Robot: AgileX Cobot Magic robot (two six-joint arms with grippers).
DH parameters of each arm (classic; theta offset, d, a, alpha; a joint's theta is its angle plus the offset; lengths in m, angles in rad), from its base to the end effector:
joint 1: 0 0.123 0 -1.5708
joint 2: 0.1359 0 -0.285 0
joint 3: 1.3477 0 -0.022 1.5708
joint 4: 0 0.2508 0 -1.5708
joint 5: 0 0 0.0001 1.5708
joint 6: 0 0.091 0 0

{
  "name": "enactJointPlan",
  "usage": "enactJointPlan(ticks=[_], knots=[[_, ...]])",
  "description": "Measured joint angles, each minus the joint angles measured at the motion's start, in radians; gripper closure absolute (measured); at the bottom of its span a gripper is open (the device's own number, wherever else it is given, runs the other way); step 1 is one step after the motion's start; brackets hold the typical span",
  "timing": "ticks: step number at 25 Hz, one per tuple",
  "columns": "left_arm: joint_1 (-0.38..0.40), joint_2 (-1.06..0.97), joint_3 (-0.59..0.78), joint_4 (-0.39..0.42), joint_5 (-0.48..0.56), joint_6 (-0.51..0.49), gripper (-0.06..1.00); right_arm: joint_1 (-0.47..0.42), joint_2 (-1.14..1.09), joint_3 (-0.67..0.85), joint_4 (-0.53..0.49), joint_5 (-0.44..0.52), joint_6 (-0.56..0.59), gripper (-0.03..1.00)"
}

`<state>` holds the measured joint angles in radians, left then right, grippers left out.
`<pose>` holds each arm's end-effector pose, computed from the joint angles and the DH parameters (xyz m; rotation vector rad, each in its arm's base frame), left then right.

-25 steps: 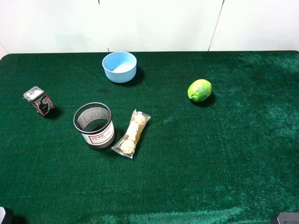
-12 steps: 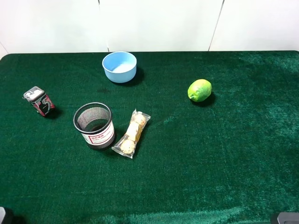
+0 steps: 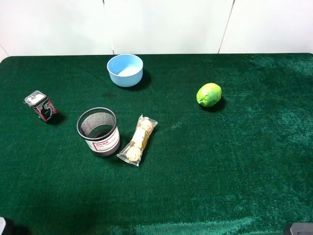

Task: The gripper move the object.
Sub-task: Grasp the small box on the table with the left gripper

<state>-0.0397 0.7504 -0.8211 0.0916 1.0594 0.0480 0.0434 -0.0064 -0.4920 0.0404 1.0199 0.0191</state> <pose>0.1205 0.0025 0.3339 0.1293 2.4671 0.1216 -0.0034 0.0030 0.2784 -0.0252 2.0054 0.0880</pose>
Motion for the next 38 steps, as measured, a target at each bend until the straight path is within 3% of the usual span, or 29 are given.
enactJointPlan(ticks=[18,38], knots=[[0.0,0.594,-0.251,0.004,-0.084,0.118,0.0,0.0,0.0,0.0,0.0,-0.001,0.0,0.28],[0.0,0.9,-0.261,0.03,-0.234,0.17,-0.02,0.0,-0.001,0.0,0.0,0.0,0.0,0.28]])
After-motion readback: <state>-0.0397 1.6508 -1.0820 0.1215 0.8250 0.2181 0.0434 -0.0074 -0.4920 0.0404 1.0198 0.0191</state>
